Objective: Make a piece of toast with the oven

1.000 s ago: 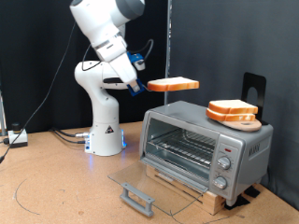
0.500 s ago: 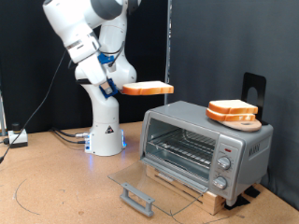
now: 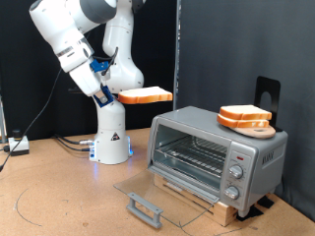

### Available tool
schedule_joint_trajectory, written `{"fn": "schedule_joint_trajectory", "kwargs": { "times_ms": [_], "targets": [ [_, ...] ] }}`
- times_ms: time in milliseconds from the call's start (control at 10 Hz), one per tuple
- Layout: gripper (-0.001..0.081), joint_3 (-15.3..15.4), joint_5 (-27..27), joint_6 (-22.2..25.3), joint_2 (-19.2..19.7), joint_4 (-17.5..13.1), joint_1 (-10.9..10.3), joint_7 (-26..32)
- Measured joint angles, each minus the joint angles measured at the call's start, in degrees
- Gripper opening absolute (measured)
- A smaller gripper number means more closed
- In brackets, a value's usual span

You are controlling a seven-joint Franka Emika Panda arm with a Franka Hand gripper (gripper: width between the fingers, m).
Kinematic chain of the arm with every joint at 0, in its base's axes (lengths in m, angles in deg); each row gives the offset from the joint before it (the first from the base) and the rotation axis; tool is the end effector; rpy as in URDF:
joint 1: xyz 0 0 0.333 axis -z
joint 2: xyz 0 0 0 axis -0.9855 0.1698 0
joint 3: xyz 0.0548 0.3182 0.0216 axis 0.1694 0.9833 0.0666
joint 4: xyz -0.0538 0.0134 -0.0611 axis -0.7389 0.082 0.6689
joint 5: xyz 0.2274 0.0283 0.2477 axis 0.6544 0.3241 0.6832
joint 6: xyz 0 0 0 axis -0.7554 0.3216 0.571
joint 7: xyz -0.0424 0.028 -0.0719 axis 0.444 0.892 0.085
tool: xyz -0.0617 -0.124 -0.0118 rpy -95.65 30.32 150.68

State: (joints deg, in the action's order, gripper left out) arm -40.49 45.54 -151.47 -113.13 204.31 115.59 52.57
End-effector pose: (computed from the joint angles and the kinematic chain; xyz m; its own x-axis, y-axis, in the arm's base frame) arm 0.2959 -0.1240 0.4486 0.8140 0.4430 0.3757 0.5698 -0.7346 -0.3684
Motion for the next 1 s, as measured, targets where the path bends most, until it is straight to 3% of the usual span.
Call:
{"fn": "schedule_joint_trajectory", "kwargs": {
  "times_ms": [300,600,1000],
  "targets": [
    [0.0395,1.85,-2.29,-3.06,4.99,-0.12,-0.30,3.28],
    [0.0395,3.70,-4.30,-13.02,11.12,0.10,-0.34,9.24],
    [0.0395,4.14,-4.90,-13.34,12.00,1.29,-0.34,12.92]
  ]
}}
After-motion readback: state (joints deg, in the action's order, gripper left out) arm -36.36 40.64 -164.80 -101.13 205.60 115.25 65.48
